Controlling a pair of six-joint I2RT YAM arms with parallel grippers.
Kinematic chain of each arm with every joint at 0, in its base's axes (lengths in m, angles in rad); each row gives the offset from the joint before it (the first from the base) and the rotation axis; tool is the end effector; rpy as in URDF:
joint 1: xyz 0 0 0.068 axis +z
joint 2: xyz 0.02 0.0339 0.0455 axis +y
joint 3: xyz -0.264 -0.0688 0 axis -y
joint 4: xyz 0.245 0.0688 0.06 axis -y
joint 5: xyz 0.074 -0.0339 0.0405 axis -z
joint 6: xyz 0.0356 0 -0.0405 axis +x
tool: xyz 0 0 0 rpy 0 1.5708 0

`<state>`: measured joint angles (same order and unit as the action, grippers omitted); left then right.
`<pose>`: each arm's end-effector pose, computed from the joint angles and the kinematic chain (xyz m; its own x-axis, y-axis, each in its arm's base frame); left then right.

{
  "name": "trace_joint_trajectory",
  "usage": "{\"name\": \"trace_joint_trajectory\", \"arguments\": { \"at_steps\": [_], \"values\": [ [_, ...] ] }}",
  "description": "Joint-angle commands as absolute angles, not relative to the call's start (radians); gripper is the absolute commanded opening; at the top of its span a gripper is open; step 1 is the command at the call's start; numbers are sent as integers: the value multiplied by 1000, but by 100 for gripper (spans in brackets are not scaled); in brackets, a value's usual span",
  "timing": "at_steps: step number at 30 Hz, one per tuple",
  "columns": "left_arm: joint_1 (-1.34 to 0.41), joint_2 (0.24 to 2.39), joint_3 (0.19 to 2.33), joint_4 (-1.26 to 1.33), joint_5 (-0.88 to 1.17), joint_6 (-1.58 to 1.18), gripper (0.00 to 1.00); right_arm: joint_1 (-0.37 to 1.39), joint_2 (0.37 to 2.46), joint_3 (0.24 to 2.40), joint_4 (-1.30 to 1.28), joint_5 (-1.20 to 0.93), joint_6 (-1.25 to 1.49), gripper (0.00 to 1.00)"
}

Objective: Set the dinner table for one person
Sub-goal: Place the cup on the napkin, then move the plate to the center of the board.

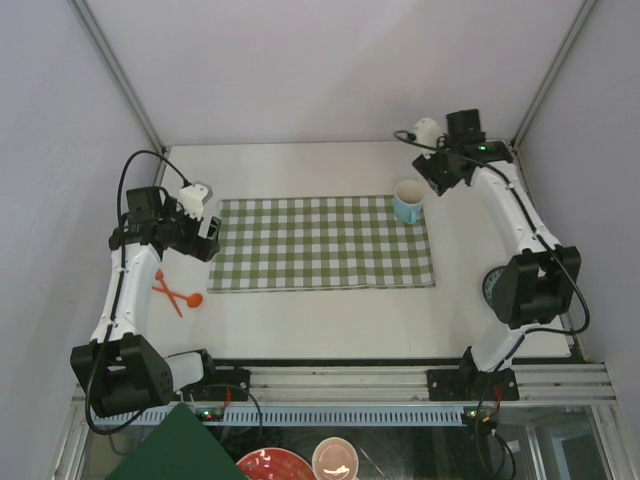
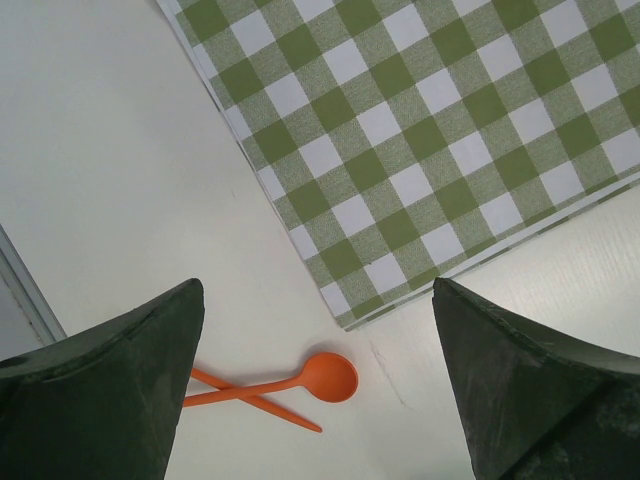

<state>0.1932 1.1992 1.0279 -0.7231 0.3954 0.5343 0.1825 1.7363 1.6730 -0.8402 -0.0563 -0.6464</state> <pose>0.2408 0.0331 0.2935 -0.6284 0.3559 -0.6917 0.4409 0.8955 0.0603 0.3729 0.0709 0.3322 -0.4869 -0.7014 -0.5206 -0.6372 0.6928 -0.3375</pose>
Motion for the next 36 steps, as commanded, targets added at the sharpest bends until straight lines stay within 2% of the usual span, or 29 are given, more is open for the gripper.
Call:
{"name": "trace_joint_trajectory", "arguments": {
  "at_steps": [1,9,16,18,20,21,23,36],
  "values": [
    [200,1184,1005,-704,411,551,100,0,1613,1612,-920,-143,-525,53],
    [201,1191,1010,-715,433,558,100,-324,1468,1275,-907,-188,-549,53],
    [201,1195,1007,-723,447,570,100,-537,1401,1134,-897,-245,-684,53],
    [202,1194,1005,-724,457,573,100,-592,1393,1101,-880,-250,-744,43],
    [201,1196,1007,-730,465,578,100,-655,1412,1095,-857,-247,-784,19],
    [201,1195,1004,-731,466,580,100,-684,1428,1095,-854,-244,-798,10],
    [202,1195,1003,-734,465,583,100,-726,1460,1094,-844,-232,-850,0],
    [202,1182,995,-735,486,596,100,-904,1651,1048,-683,-215,-997,0]
  ]
}}
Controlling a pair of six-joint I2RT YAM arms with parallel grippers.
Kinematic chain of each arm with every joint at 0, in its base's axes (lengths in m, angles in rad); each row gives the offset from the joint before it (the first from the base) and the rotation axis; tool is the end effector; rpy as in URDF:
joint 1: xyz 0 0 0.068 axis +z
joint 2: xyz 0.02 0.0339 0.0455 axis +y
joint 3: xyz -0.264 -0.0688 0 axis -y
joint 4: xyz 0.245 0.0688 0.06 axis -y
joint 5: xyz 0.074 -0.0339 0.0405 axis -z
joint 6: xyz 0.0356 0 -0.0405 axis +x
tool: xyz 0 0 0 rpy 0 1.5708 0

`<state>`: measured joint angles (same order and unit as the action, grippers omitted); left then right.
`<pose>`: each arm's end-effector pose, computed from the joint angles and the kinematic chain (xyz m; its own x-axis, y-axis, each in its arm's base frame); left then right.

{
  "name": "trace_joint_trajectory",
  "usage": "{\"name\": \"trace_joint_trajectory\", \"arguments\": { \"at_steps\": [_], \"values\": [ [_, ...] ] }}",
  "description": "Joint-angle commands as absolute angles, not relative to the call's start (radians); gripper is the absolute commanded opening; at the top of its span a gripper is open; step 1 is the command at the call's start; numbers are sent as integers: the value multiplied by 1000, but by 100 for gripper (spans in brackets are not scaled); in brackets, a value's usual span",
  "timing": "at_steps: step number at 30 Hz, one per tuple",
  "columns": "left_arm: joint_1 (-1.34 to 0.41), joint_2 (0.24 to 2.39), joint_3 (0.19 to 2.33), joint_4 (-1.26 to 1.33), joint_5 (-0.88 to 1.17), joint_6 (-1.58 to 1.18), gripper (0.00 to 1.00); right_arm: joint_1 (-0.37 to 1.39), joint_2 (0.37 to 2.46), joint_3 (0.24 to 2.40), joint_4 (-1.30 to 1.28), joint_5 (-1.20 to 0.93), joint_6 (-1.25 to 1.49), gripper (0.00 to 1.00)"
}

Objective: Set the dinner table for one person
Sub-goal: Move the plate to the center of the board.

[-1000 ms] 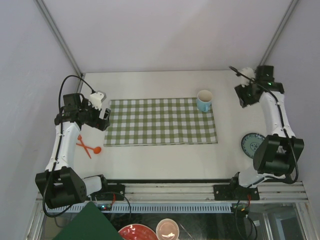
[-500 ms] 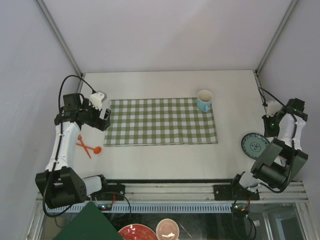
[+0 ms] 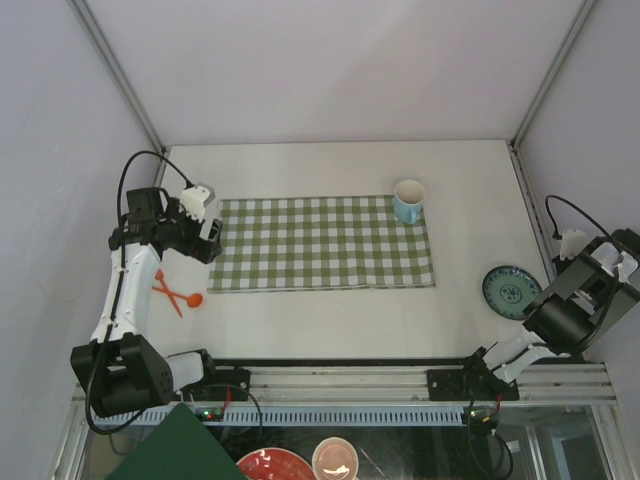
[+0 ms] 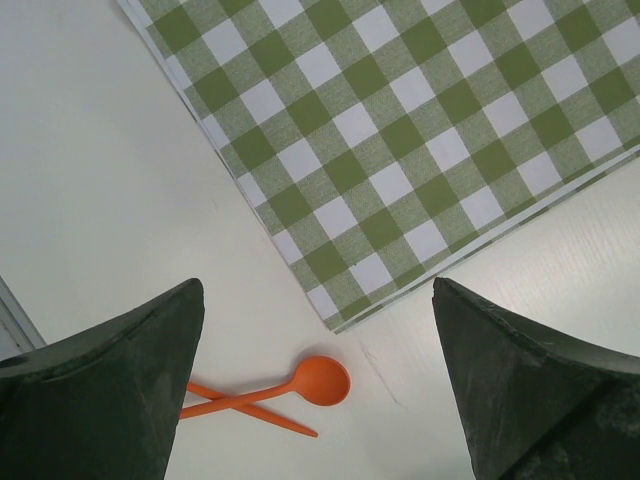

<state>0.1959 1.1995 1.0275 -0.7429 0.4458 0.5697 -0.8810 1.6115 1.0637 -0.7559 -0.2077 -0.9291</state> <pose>0.2390 0.0318 0.2926 -0.6102 0.3751 -0.6979 0.4886 0.8715 0.0412 0.1965 -0.2266 0.1959 -0.9443 -0.0871 -0.3173 -0.0607 0.9939 -0.0924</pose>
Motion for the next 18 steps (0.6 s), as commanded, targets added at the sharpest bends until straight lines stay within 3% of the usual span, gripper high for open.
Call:
{"name": "trace_joint_trajectory", "arguments": {
  "at_steps": [1,18],
  "values": [
    [202,1183,994,-735,486,597,100,-907,1665,1047,-683,-223,-1001,0],
    [201,1193,988,-735,494,614,100,-791,1657,1033,-701,-270,-950,0]
  ]
}}
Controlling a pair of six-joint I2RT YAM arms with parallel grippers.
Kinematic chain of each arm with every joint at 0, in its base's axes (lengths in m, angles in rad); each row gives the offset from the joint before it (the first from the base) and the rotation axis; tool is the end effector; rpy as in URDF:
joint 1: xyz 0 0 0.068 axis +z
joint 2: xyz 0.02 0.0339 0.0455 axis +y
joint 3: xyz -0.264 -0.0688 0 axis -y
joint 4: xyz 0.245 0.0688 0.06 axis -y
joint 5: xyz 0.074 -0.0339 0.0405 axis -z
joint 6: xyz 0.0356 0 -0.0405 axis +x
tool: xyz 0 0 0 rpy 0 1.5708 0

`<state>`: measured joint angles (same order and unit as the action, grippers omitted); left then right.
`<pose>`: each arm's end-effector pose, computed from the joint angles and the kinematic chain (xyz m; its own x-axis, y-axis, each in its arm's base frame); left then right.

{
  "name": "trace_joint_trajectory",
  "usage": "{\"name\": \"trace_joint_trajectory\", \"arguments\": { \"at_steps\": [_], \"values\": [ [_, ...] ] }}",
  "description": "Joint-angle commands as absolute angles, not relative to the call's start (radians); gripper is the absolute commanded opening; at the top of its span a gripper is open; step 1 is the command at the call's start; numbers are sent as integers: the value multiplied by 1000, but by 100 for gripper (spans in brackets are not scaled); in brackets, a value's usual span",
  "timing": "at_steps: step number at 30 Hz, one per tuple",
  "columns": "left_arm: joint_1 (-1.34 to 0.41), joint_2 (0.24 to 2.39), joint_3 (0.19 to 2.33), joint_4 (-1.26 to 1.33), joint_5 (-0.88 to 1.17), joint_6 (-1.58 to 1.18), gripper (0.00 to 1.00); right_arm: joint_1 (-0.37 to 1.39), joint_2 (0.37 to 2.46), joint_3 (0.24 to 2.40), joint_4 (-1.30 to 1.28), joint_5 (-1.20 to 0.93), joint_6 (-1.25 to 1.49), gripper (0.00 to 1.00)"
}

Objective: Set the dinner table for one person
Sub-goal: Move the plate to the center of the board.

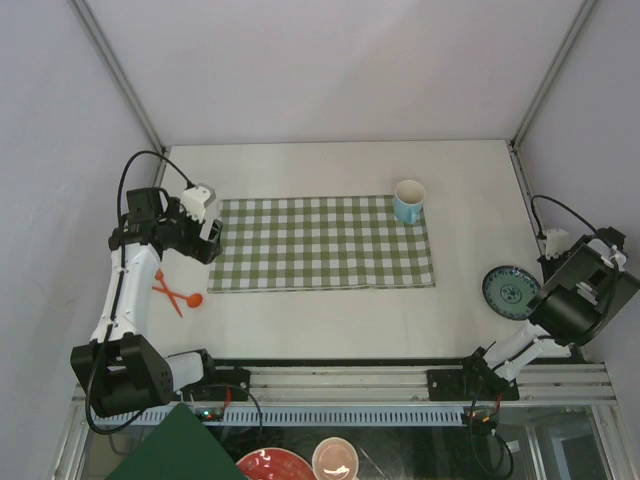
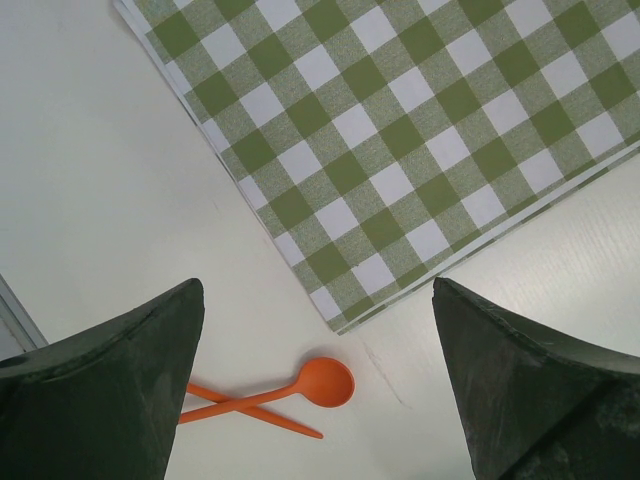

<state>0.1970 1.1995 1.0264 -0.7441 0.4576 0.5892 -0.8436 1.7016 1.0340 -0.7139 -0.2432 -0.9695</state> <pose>0.2387 0.0316 0.2923 -0.5985 0.3889 -0.7004 0.5057 0.8615 0.0463 0.2088 -0.2217 0.1641 -0.9424 -0.1449 -0.3015 -0.1453 0.9892 -0.0214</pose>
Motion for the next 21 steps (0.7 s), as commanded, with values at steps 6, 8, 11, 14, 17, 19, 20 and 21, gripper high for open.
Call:
{"name": "trace_joint_trajectory", "arguments": {
  "at_steps": [6,8,11,14,17,19,20,21],
  "values": [
    [201,1198,988,-736,494,620,100,-684,1612,1032,-733,-256,-905,0],
    [202,1202,989,-736,492,618,100,-652,1592,1032,-750,-251,-889,0],
    [201,1201,989,-739,495,621,100,-606,1575,1032,-778,-253,-868,0],
    [201,1198,989,-741,496,625,100,-577,1575,1032,-811,-255,-856,0],
    [202,1200,988,-744,502,629,100,-574,1569,1032,-824,-254,-848,0],
    [202,1197,988,-743,505,629,100,-581,1550,1019,-806,-244,-855,0],
    [201,1197,988,-743,508,630,100,-587,1538,1016,-788,-236,-854,0],
    [202,1199,988,-742,510,629,100,-595,1525,1016,-774,-235,-853,0]
  ]
}}
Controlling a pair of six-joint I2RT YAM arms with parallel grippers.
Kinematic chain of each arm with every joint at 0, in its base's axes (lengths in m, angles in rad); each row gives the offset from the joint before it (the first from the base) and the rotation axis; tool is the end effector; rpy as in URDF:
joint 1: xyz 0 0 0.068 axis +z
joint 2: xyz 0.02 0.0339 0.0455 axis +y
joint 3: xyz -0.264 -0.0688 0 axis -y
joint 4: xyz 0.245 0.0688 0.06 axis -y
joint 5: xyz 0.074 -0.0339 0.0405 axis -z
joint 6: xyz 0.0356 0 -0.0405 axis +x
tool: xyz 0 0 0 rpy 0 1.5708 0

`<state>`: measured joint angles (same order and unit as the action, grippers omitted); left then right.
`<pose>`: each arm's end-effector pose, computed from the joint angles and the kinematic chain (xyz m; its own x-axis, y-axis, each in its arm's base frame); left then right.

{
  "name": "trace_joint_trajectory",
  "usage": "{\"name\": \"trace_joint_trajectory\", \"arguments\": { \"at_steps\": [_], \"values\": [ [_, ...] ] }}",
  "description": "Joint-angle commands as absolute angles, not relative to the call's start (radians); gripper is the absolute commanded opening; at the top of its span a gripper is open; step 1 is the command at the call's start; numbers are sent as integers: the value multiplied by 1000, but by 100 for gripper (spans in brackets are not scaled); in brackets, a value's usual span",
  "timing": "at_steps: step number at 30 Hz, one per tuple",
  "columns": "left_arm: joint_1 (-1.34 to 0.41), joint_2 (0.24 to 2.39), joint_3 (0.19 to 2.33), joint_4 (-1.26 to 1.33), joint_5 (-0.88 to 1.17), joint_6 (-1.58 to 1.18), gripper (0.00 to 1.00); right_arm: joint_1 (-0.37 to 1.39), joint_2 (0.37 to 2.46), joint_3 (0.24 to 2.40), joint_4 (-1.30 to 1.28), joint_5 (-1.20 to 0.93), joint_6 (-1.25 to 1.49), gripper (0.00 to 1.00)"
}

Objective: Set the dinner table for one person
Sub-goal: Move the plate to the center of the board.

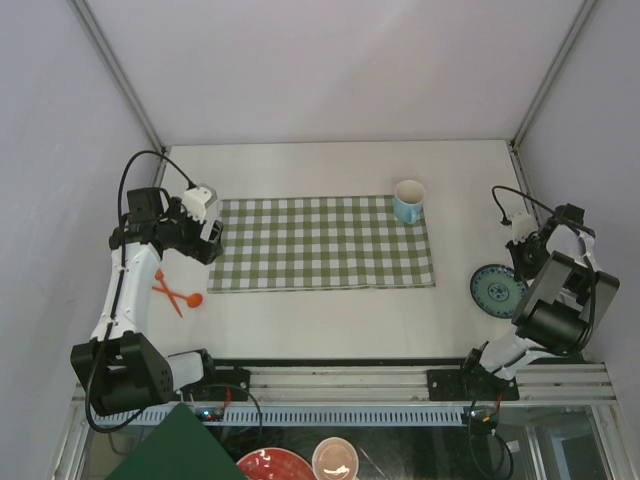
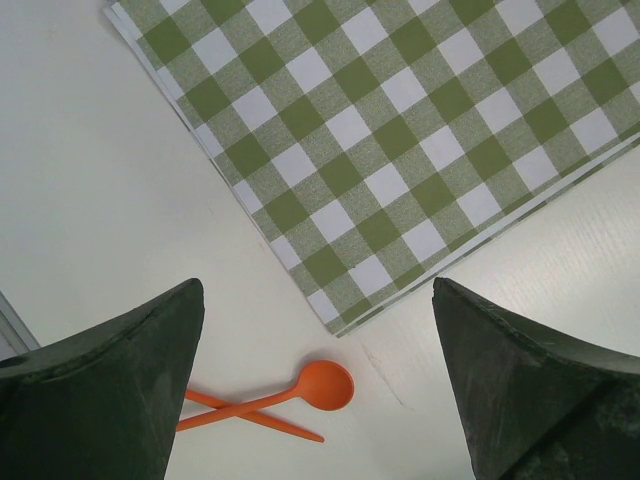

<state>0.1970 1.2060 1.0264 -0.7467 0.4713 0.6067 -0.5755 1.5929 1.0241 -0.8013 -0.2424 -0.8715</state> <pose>0.2396 0.0313 0.2909 -0.5909 0.4001 -0.7005 0.5235 0.8509 0.0444 0.2448 -0.1486 0.1896 -0.9028 -0.2999 -0.3083 -0.3149 0.9491 -0.0012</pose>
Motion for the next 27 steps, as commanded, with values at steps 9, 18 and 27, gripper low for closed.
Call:
{"name": "trace_joint_trajectory", "arguments": {
  "at_steps": [9,18,27],
  "values": [
    [201,1192,986,-744,506,629,100,-652,1552,1016,-738,-167,-860,0],
    [201,1201,991,-750,515,630,100,-756,1562,965,-706,-164,-920,0],
    [201,1204,994,-756,514,631,100,-783,1574,919,-720,-188,-952,0]
  ]
}}
